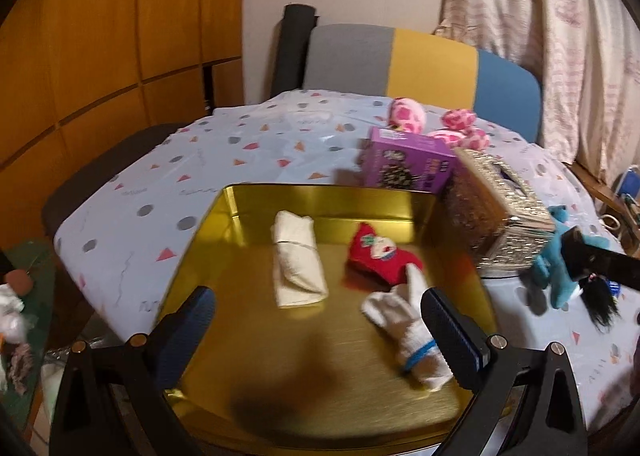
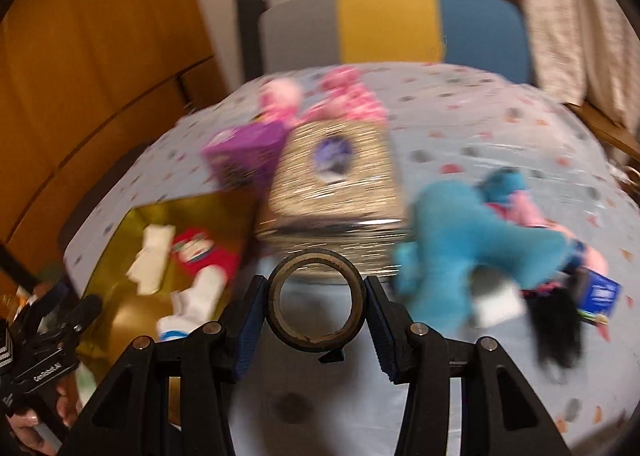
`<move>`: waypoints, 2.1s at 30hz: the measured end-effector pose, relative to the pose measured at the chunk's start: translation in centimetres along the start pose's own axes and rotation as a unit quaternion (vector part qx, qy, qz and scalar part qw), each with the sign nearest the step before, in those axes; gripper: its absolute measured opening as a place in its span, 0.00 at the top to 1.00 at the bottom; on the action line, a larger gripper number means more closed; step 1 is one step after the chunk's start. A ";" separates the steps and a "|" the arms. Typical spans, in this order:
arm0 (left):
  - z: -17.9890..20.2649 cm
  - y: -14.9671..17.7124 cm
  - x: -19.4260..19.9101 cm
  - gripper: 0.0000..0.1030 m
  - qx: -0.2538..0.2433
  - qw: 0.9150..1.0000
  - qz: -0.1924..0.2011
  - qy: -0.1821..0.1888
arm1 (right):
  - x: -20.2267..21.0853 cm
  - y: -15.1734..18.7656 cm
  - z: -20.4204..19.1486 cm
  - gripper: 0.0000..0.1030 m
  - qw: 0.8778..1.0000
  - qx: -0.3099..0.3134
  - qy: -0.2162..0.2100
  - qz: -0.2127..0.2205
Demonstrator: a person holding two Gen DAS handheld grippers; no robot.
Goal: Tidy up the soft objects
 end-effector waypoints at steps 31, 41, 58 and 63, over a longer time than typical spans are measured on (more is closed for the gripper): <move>-7.3 2.2 0.2 0.00 0.065 0.994 -0.031 -0.080 | -16.1 3.1 -15.1 0.52 0.981 0.114 -0.018 -0.157; -7.1 1.9 0.4 0.00 0.061 0.994 -0.027 -0.081 | -15.0 2.1 -14.7 0.45 0.984 0.092 -0.034 -0.148; -4.3 1.3 1.3 0.00 0.036 0.998 -0.021 -0.057 | -7.1 -0.4 -9.1 0.38 0.997 0.037 -0.046 -0.058; -2.9 0.9 1.4 0.00 0.019 0.998 -0.018 -0.051 | -4.7 -1.4 -6.4 0.37 0.999 0.020 -0.036 -0.029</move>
Point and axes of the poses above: each gripper's, at about its wrist camera, not at the fingertips, and x roughly against the way its jaws point, z to its right, y to its underside, the point moved 1 cm from there along -x, roughly the way its jaws point, and after that the axes turned 12 degrees about -x, right-handed, at the moved point
